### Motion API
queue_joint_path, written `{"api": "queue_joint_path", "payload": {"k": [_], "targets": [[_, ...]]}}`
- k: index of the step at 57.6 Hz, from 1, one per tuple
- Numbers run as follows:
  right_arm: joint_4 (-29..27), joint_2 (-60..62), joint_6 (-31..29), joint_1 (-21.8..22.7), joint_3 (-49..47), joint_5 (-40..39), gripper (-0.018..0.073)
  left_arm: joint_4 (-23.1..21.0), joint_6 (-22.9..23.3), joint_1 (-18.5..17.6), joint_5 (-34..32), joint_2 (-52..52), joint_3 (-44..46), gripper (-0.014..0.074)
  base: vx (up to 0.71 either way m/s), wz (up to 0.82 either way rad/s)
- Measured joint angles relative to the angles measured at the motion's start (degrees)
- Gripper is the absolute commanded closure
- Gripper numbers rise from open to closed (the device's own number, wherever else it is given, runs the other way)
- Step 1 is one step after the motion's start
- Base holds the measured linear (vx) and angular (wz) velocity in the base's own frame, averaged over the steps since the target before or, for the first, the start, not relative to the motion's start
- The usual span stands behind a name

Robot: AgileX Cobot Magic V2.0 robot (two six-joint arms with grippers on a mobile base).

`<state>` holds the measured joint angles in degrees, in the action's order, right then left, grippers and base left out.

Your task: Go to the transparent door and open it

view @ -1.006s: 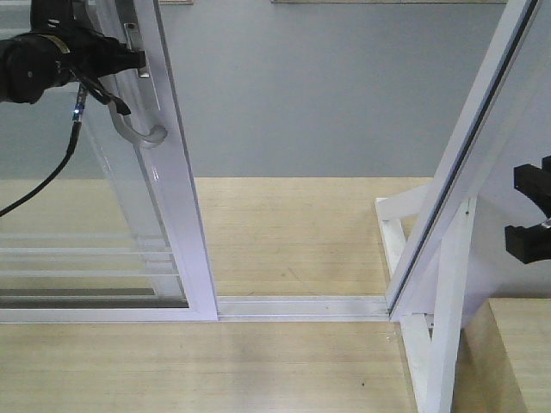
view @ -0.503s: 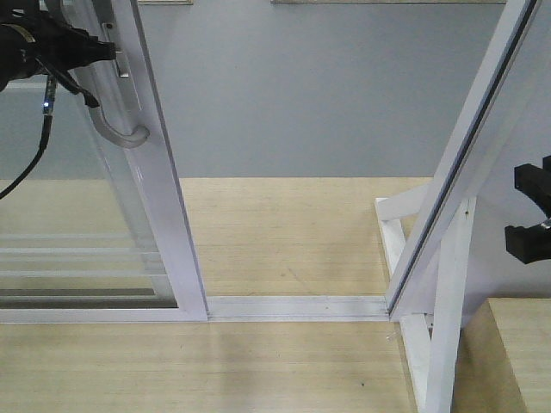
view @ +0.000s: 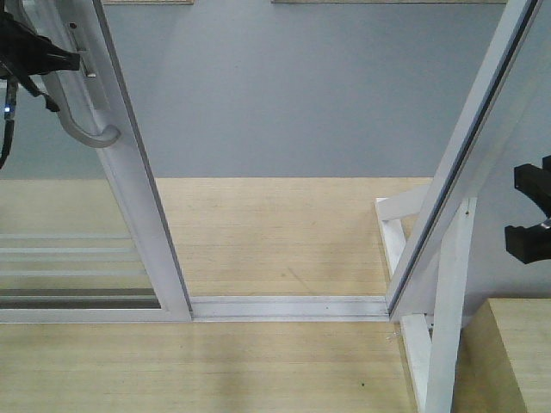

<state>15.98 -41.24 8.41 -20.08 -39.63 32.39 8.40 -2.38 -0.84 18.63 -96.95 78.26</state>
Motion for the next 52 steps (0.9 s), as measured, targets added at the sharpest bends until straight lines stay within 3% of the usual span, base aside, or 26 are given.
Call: {"api": "queue_joint_path", "payload": {"k": [16,32,52], "targets": [[0.05,0.0,0.0,0.0,0.0,0.0,0.0327,0.21,-0.62,-0.06,-7.94,16.09,-17.55,0.0206,0.0,0.0],[0.05,0.0,0.0,0.0,0.0,0.0,0.0327,0.31,5.24,-0.06,-19.9,35.62,-36.07,0.0206,0.0,0.0],[0.1,0.0,0.0,0.0,0.0,-0.06,0.0327,0.41,5.72,-0.06,-18.63,44.39,-41.82,0.0206,0.0,0.0]]}}
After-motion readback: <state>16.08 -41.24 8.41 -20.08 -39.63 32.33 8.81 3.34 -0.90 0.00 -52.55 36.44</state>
